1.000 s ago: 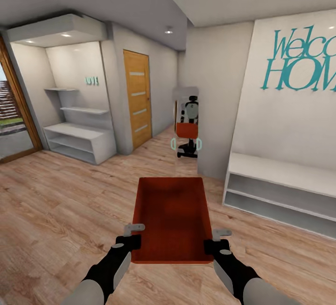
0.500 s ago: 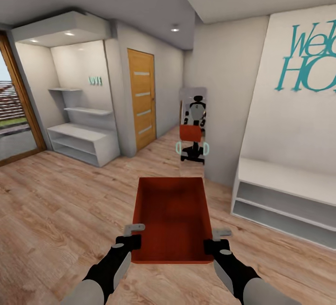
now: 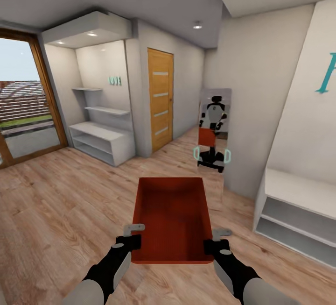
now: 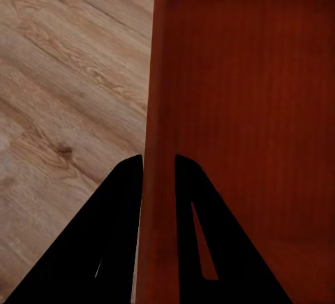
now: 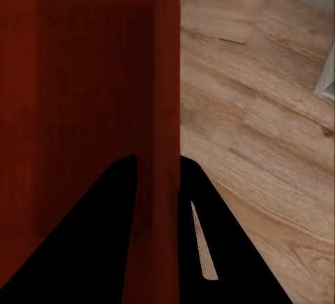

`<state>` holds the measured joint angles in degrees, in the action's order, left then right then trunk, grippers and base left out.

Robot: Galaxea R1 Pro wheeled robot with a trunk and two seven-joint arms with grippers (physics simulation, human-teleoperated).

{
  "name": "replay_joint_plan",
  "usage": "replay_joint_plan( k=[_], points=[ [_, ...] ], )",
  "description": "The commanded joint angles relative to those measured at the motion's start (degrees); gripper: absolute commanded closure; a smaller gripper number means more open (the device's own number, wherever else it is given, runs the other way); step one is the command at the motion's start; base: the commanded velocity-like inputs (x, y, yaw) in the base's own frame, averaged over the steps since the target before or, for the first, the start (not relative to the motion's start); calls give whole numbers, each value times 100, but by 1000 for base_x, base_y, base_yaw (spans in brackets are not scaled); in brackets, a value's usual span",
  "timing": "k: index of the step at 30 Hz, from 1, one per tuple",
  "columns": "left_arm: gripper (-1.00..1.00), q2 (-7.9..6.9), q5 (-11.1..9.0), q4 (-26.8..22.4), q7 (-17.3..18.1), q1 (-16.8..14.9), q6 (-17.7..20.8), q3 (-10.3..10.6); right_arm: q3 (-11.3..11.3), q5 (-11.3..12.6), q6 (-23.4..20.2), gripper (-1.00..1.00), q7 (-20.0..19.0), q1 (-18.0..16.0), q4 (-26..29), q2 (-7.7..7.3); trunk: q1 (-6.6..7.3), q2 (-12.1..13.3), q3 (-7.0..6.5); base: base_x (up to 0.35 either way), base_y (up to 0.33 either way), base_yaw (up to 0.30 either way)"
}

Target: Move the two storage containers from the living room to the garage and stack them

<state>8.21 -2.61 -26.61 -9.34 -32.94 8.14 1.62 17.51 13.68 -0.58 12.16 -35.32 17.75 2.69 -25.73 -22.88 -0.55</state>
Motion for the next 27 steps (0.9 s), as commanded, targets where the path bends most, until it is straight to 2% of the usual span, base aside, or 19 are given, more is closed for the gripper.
replay_joint_plan(
  k=[1,23,27],
  points=[
    [100,-30,91,-28,-341,-1,39,-206,-45,118,-4,100,-3,0,8,-5,-5,-4,2,323,0,270],
    [100,-30,90,-33,-341,-1,39,-206,-45,118,-4,100,-3,-2,9,-6,-5,-4,2,323,0,269],
    [100,-30,92,-33,-341,-1,39,-206,-45,118,-2,100,-3,-2,8,-5,-5,-4,2,323,0,109]
  ],
)
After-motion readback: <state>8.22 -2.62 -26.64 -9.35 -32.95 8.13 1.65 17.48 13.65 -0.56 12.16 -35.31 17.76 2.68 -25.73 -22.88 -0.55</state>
